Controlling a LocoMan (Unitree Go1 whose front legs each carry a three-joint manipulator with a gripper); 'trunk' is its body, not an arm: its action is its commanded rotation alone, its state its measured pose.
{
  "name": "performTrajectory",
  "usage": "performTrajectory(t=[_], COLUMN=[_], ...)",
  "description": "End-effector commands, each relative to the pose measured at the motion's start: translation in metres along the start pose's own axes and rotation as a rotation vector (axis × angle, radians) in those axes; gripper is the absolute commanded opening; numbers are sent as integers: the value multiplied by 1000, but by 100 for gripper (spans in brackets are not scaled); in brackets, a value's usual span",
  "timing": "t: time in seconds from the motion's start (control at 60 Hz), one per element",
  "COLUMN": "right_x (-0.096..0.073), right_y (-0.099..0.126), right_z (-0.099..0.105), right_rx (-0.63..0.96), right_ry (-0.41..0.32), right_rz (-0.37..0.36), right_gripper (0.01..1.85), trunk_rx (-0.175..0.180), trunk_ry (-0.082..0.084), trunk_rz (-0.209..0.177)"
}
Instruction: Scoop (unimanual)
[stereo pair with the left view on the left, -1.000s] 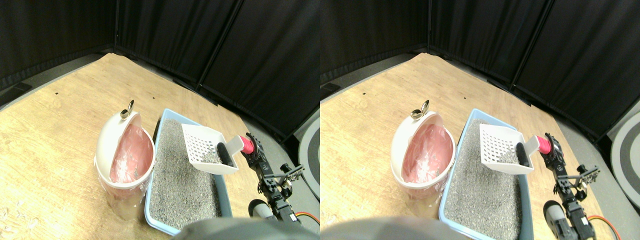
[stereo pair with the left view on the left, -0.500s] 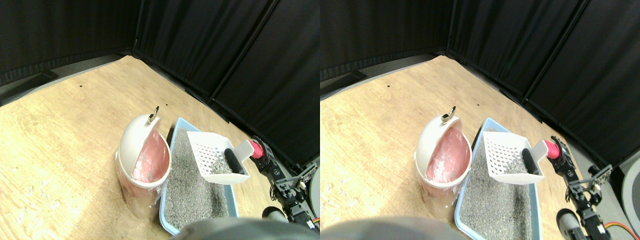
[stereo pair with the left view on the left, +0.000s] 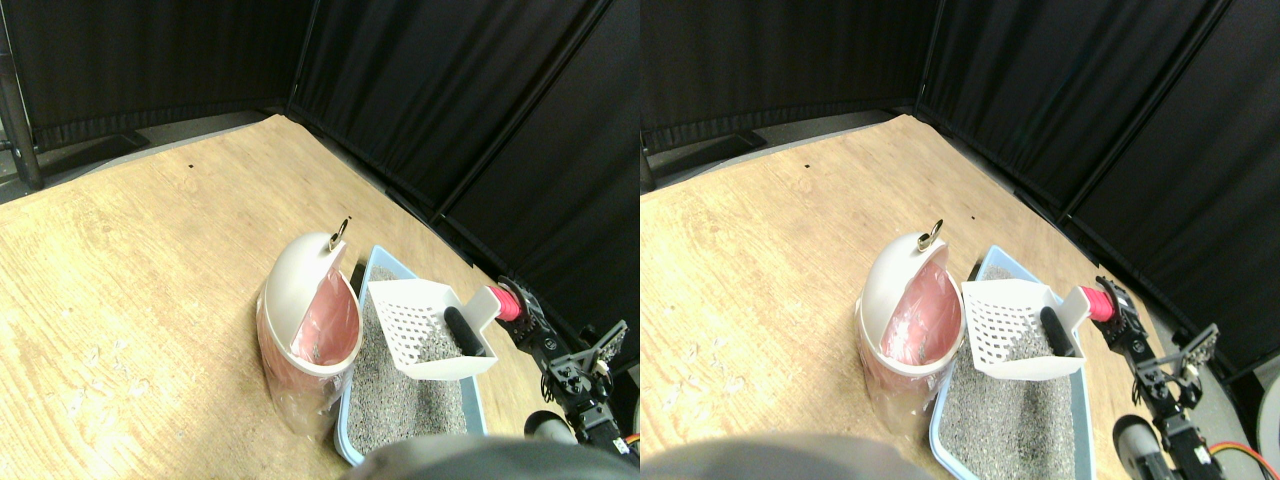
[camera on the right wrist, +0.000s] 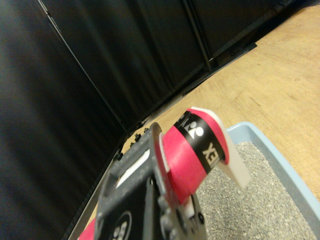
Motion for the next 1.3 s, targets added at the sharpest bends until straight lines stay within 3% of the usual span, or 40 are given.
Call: performTrajectory(t=[0.017, 0.233, 0.4, 0.667, 0.767, 0.867, 1.1, 1.3], right_x=[4, 18, 22, 25, 23, 21, 19, 21], right_y=[9, 10, 15, 32, 40, 48, 58, 62], right_z=[9, 7, 13, 21, 25, 28, 30, 29], right_rx=[-11, -94, -153, -249, -359, -425, -461, -461], right_ry=[-35, 13, 32, 43, 37, 65, 164, 190], right_rz=[6, -22, 9, 96, 190, 213, 125, 83], right_gripper=[6, 6, 6, 6, 6, 6, 6, 6], trunk_rx=[-2, -6, -16, -35, -39, -42, -46, -47], trunk_ry=[13, 17, 21, 21, 21, 20, 18, 11], trunk_rz=[20, 18, 21, 31, 32, 33, 33, 32])
